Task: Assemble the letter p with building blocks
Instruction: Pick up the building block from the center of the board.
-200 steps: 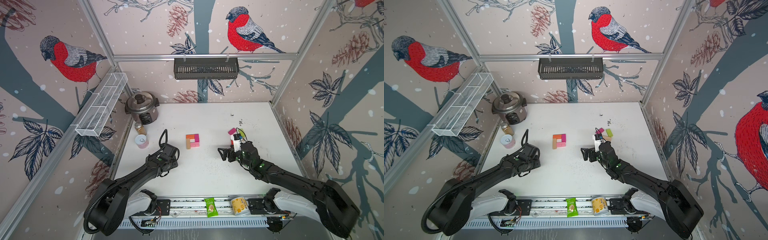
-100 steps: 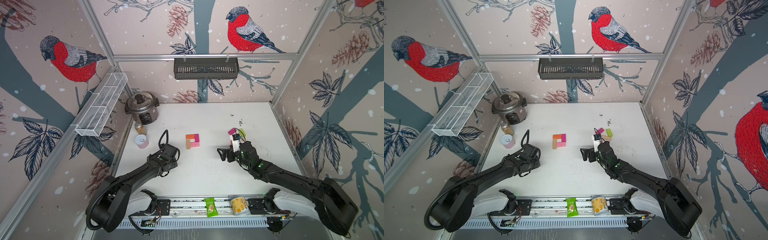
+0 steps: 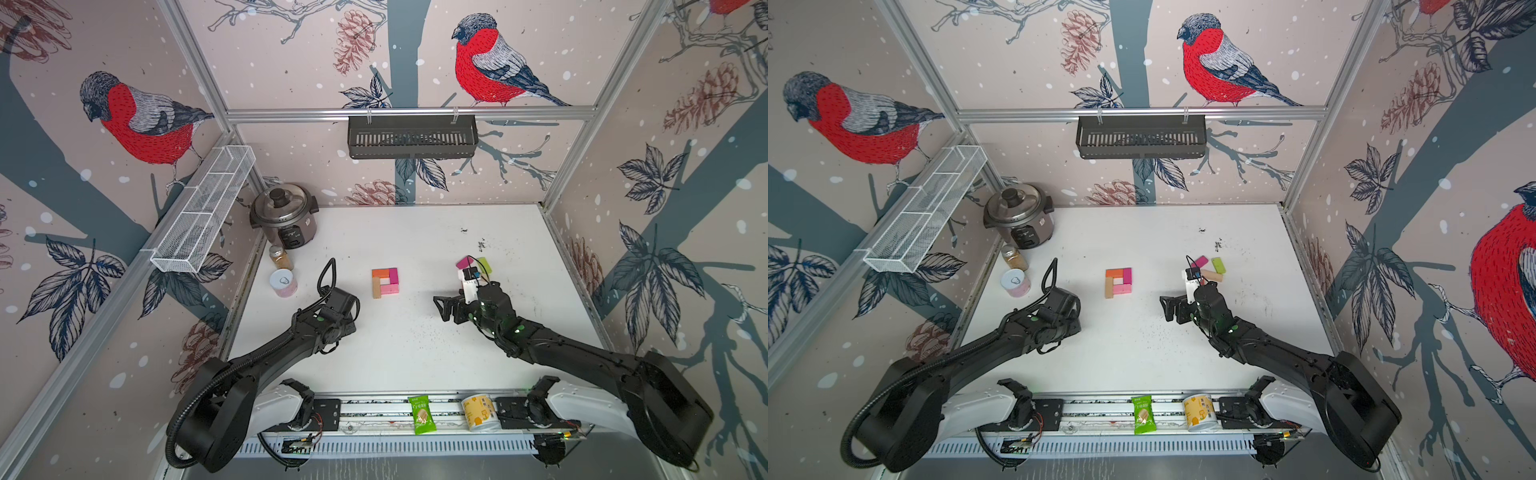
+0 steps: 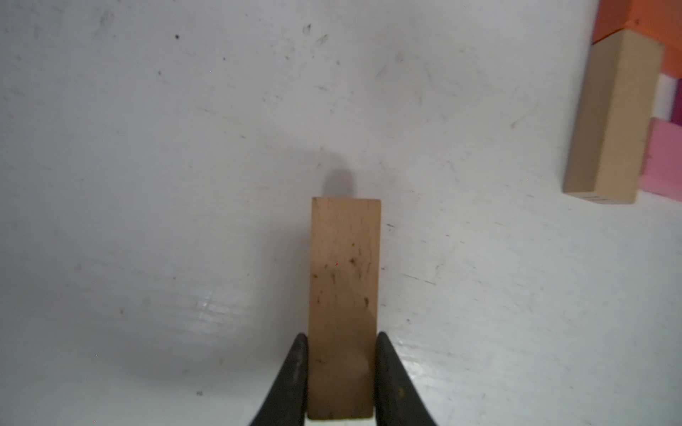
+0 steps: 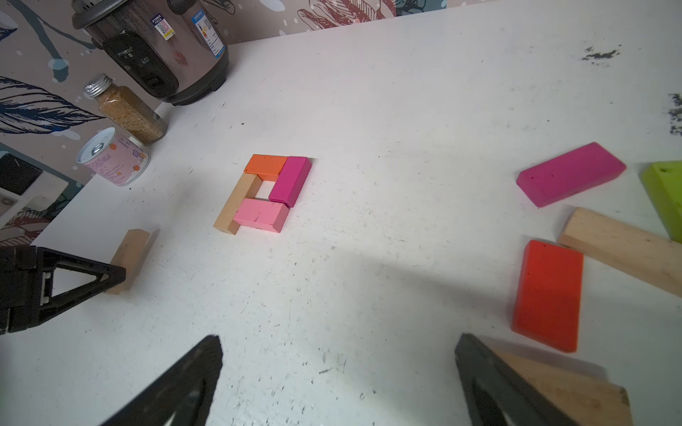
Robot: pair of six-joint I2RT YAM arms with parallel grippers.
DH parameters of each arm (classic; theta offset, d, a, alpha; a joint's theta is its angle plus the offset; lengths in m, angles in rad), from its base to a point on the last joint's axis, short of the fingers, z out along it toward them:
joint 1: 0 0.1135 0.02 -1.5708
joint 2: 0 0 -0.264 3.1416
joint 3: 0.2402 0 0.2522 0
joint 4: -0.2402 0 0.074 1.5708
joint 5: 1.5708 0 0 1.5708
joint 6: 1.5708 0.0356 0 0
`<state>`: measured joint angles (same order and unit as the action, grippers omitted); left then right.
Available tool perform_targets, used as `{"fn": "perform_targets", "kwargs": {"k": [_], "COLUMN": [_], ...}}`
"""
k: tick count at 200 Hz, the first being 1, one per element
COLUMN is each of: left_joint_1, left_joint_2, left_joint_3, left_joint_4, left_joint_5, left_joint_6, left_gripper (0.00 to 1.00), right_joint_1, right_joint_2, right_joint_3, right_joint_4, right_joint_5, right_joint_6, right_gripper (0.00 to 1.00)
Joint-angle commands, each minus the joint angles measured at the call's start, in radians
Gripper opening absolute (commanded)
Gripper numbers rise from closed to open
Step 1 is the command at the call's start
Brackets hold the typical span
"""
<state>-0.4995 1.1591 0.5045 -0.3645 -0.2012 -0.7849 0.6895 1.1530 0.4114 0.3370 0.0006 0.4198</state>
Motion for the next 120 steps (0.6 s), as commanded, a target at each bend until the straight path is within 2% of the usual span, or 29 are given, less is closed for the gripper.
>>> {"fn": "perform_targets", "kwargs": {"k": [1, 33, 76, 120], "left_joint_1": [-0.022, -0.122, -0.267, -0.290], "left_joint_2": [-0.027, -0.015, 0.131, 0.273], "left_joint_3": [0.037, 0.100, 0.181, 0.228], "left_joint_4": [-0.041, -0.073, -0.080, -0.049], "left_joint_5": [0.012, 0.021, 0.014, 0.049], "left_joint_6": [0.013, 0.012, -0.012, -0.028], "left_gripper": [0.25, 0.24, 0.24, 0.24], "right_joint_1": [0.002, 0.004, 0.007, 0.012], "right_joint_2": [0.004, 0.003, 0.009, 0.017], "right_joint_3": [0.007, 0.007, 0.006, 0.010], "right_joint_4": [0.027, 0.030, 0.035, 0.035], "right_joint_5": [0.018, 0.027, 0.031, 0.035], "right_joint_6": [-0.005, -0.005, -0.005, -0.010], "right_gripper": [1.00, 1.00, 1.00, 1.00]}}
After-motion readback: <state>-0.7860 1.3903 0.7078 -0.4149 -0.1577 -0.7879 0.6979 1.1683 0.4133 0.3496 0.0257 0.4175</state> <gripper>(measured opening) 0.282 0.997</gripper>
